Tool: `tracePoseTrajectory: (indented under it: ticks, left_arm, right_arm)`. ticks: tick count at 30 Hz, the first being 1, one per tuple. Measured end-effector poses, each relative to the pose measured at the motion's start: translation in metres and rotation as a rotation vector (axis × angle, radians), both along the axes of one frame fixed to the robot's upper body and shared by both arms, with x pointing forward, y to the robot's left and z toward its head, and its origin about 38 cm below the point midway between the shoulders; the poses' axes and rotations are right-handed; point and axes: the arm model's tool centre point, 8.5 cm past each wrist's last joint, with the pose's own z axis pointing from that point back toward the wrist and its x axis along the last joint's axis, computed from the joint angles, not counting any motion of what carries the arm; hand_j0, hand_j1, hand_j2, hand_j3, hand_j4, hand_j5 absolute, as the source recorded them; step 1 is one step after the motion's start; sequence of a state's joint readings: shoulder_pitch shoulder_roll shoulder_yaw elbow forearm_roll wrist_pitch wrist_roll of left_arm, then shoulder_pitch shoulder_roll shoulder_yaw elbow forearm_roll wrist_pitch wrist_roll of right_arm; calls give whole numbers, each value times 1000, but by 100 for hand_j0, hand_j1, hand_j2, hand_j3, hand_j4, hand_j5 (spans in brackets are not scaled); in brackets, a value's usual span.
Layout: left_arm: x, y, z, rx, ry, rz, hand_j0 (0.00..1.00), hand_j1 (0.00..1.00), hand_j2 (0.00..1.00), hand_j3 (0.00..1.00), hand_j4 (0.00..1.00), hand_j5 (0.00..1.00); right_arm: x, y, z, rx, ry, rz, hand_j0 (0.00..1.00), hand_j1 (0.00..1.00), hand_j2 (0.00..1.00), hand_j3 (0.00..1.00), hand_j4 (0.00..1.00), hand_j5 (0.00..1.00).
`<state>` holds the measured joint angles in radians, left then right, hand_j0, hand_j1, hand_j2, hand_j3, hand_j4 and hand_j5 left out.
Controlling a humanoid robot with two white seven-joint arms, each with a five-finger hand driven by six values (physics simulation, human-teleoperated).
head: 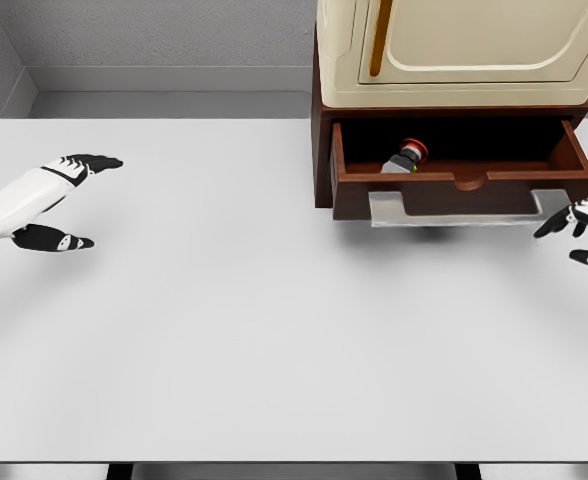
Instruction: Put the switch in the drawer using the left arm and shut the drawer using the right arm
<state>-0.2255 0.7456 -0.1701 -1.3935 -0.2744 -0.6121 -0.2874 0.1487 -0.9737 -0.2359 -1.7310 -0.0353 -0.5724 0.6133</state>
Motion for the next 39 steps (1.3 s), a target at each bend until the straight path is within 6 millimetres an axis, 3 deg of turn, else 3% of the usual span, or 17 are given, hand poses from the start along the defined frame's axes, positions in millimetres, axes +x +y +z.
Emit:
tracePoseTrajectory:
  ticks: [12,21,39]
  left_arm:
    - [0,0,0,0,1,1,100,100,100,100,100,100]
    - [0,1,0,1,1,1,100,100,100,100,100,100]
    - [0,1,1,-3,-1,2,100,100,100,100,100,100]
  right_arm:
    - [15,0,-9,-63,-7,11,66,66,66,66,66,66]
    - [36,15,-6,-86,-29,54,66,66,66,66,66,66]
    - [66,24,-1,-60,-63,48,69,69,69,69,69,69]
